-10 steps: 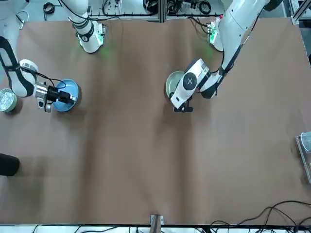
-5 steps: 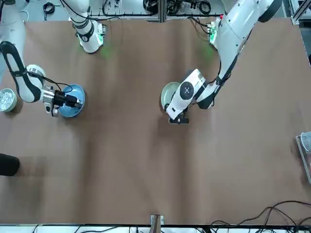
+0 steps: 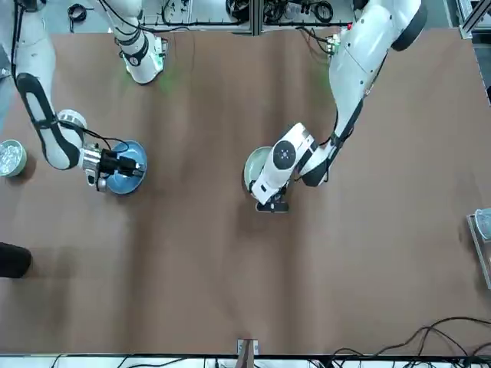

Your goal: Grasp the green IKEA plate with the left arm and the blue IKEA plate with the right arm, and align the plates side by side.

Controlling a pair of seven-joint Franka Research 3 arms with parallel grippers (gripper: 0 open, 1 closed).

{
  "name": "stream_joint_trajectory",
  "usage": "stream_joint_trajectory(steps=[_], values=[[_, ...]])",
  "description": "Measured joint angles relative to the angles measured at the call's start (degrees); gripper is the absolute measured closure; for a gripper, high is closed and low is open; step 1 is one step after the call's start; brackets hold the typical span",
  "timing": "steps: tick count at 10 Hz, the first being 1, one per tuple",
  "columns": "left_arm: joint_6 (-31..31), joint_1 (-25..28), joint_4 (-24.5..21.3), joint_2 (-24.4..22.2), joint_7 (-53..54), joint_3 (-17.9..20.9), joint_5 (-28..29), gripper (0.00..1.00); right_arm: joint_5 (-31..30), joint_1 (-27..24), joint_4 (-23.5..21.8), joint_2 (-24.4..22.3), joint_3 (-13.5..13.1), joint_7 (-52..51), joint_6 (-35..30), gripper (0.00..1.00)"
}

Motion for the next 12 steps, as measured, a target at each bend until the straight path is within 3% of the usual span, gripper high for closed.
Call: stream_joint_trajectory(steps=[5, 12], values=[[0.0, -5.2, 8.8, 4.8, -0.2, 2.8, 0.0, 0.00, 5.6, 4.7, 0.2, 0.2, 0.0, -0.1, 2.5, 0.02], [0.0, -7.7, 11.1, 5.3, -3.6, 3.8, -0.1, 0.00, 8.5, 6.9, 1.2, 0.7, -0.1, -0.1, 2.9, 0.02]])
